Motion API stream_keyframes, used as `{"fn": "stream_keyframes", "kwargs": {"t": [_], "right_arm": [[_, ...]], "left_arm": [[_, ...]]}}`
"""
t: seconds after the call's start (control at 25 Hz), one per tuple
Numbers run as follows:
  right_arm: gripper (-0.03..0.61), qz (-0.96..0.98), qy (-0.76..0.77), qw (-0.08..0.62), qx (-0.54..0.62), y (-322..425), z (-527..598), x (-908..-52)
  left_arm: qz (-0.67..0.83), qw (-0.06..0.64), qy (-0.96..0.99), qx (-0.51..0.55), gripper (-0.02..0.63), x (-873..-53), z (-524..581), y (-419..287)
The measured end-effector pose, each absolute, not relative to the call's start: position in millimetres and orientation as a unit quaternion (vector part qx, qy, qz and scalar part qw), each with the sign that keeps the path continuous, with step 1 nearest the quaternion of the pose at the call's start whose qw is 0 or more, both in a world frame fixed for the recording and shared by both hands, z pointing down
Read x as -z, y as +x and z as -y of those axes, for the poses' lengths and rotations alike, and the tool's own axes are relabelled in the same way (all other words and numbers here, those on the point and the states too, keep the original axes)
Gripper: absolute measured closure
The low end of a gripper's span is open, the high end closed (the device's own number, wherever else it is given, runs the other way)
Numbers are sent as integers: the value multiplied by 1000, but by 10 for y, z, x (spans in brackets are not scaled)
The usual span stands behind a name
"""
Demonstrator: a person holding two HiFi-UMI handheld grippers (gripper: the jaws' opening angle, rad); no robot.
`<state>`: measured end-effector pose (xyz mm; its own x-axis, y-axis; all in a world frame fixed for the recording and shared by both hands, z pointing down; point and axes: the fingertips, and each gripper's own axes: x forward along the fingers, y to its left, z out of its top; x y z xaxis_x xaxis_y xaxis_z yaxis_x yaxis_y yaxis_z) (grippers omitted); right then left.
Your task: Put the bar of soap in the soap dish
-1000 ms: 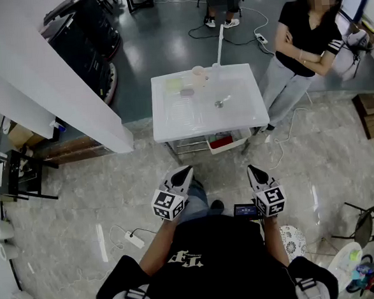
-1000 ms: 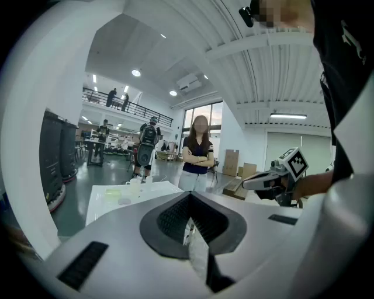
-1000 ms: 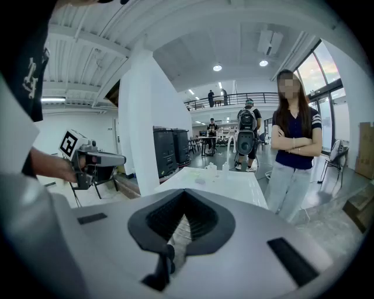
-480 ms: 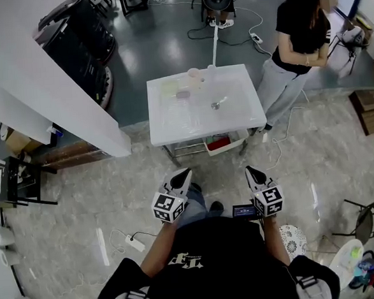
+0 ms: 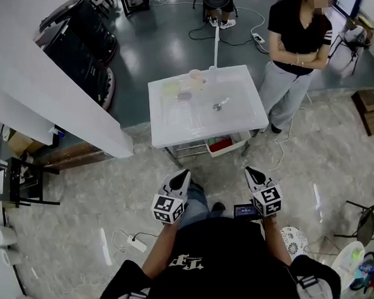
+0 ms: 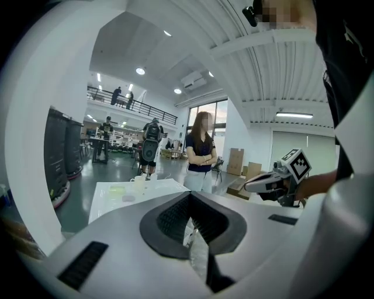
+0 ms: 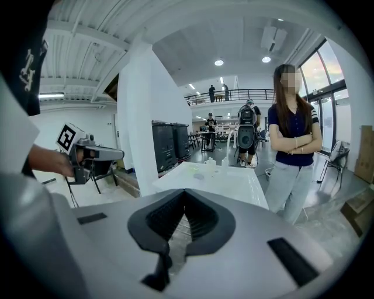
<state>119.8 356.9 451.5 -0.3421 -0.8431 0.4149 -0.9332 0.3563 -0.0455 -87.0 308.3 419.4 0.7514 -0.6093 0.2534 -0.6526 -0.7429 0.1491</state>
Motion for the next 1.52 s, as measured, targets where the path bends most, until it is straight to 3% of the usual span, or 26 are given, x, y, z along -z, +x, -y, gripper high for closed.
{"fn": "stream_keyframes", "kwargs": {"t": [1.04,1.52], "right_arm": [[569,795,551,212,-139,1259,-3183,-4674],[569,797,541,226,-145,1173,-2210,-4735]], "left_arm": [[306,151,935,-96,609,-4439,-2703,-702],[305,168,933,-91,609,-4518,-1786,-712]]}}
